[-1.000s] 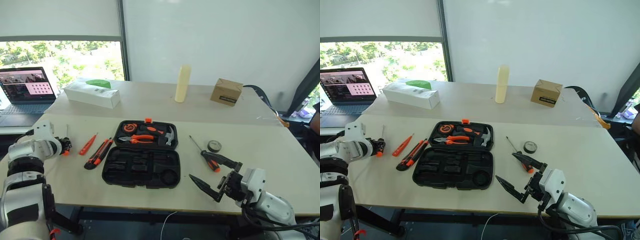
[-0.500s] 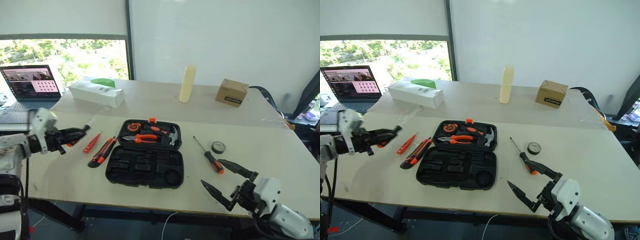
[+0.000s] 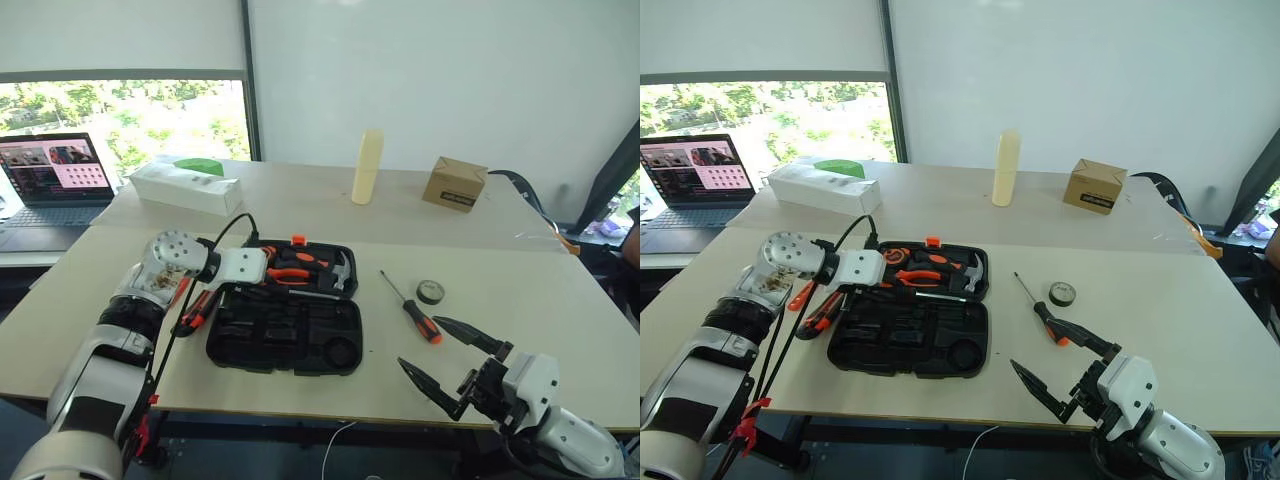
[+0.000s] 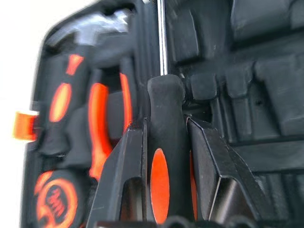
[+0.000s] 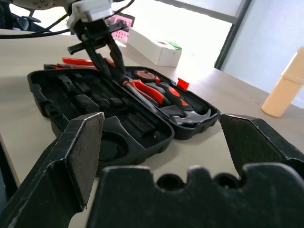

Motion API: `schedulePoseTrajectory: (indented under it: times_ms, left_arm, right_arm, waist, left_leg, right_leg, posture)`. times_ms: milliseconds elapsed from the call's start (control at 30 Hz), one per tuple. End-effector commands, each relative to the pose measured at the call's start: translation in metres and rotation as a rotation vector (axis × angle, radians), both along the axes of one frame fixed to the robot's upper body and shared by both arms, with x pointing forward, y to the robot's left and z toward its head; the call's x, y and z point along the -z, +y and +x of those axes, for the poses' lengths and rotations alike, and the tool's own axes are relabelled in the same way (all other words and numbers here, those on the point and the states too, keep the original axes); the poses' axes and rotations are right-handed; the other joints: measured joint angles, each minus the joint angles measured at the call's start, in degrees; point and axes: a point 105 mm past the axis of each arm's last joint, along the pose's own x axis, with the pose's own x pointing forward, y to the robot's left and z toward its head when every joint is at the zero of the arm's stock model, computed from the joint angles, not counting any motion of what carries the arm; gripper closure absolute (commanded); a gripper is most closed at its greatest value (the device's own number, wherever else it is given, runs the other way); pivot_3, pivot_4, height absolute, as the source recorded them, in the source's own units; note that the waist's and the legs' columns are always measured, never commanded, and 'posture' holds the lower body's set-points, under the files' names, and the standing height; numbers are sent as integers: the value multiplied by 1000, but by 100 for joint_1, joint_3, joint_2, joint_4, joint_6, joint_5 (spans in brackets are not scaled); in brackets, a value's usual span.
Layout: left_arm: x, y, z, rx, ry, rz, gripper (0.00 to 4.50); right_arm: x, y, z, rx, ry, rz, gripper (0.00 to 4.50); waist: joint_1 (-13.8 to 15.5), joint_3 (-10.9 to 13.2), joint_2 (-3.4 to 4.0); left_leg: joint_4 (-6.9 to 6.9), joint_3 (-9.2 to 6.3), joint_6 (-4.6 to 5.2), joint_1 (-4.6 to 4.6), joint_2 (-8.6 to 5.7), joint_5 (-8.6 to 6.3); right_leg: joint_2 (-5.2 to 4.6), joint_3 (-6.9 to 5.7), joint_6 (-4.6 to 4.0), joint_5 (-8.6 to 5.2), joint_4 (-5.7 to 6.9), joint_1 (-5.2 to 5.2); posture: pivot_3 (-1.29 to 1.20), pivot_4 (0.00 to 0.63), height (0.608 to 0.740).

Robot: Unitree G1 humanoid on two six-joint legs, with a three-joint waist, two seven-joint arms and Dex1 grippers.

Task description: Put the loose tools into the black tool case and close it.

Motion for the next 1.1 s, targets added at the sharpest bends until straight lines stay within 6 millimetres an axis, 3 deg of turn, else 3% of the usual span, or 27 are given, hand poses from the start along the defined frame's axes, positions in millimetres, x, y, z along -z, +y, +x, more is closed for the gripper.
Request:
schedulePoseTrajectory:
  times_ms: [33, 200, 367, 567, 767, 833, 933, 1033, 1100]
  left_arm:
    - [-11, 4, 7, -19, -42, 25, 3677]
    - [-4, 11, 3, -43, 0, 9, 3677]
    - [5, 2, -4, -7, 49, -16, 3677]
    - [7, 6, 4, -121, 74, -24, 3677]
    - [8, 8, 4, -111, 47, -5, 3677]
    - [3, 5, 2, -98, 48, -30, 2627]
    - [-5, 2, 1, -61, 12, -60, 1809]
    - [-20, -1, 1, -38, -42, -124, 609]
    - [-31, -2, 0, -27, -51, -174, 609]
  right_arm:
    - [-11, 6, -5, -1, -48, 7, 0]
    - [-10, 6, -6, 19, -51, 11, 0]
    - [-9, 5, -4, 28, -54, 11, 0]
    - [-7, 6, -2, 23, -53, 13, 0]
    - [-5, 7, -2, 19, -50, 20, 0]
    - [-5, 10, -3, 3, -47, 22, 0]
    - [-5, 13, -2, -10, -48, 25, 0]
    - [-5, 12, -1, -7, -51, 27, 0]
    - [-5, 11, -2, -4, -50, 28, 0]
  waist:
    - [24, 0, 1]
    - [69, 1, 1]
    - [79, 1, 1]
    - [84, 1, 1]
    - [84, 1, 2]
    - [84, 1, 2]
    - [84, 1, 2]
    - [100, 2, 3]
    - [98, 2, 3]
  left_leg:
    - [0, 2, 1, -7, 0, -1]
    - [6, 1, 7, -18, -2, -4]
    - [9, -2, 7, -12, -2, -4]
    - [26, -5, 11, -21, 0, -6]
    - [43, -11, 12, -18, 1, -7]
    - [44, -13, 12, -16, 1, -7]
    - [45, -13, 11, -14, 2, -7]
    - [51, -13, 11, -19, 2, -6]
    - [52, -16, 12, -21, 3, -7]
  right_leg:
    - [-2, -7, 1, 0, -4, -1]
    - [-11, -17, 7, 0, -7, -2]
    - [-12, -15, 9, 1, 0, 1]
    - [-11, -23, 9, 1, 2, 3]
    - [-11, -24, 10, 1, 12, 10]
    - [-11, -23, 10, 2, 15, 10]
    - [-11, -22, 9, 2, 17, 11]
    - [-13, -25, 10, 3, 18, 10]
    - [-13, -28, 10, 4, 16, 11]
  posture:
    - [0, 150, 740]
    - [0, 150, 740]
    - [0, 150, 740]
    - [0, 150, 740]
    - [0, 150, 740]
    - [0, 150, 740]
    - [0, 150, 740]
    - [0, 150, 740]
    - [0, 150, 740]
